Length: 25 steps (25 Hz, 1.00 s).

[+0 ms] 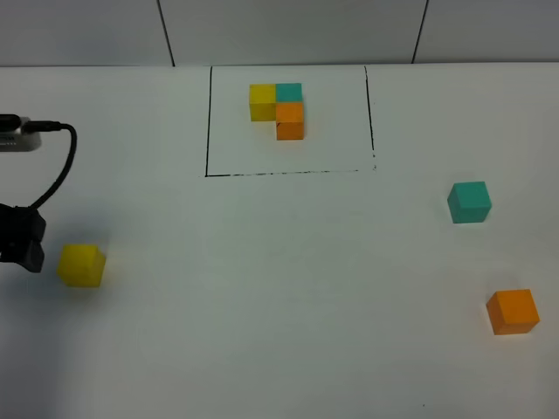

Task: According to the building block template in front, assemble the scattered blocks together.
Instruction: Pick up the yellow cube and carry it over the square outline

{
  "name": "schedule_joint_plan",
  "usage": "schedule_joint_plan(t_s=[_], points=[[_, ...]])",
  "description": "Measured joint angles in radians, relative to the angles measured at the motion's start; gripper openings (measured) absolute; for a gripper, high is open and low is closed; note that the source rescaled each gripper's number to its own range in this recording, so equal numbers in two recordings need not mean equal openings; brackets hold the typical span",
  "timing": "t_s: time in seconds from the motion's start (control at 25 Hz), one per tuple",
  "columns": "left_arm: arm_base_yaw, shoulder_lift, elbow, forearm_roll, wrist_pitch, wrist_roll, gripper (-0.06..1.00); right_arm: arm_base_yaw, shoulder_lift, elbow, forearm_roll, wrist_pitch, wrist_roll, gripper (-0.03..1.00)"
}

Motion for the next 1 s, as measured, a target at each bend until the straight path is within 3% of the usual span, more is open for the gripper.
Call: schedule_joint_plan(t_s=[0.68,1.0], points=[[-0.040,0.250,-0.001,-0.033,-0.214,-0.007,0.98,0.000,0.000,0.000,0.000,0.000,0.000,0.72],[-0.047,0.313,-0.001,-0.034,-0.262,-0.007,0.98,0.000,0.000,0.000,0.000,0.000,0.000,0.72]])
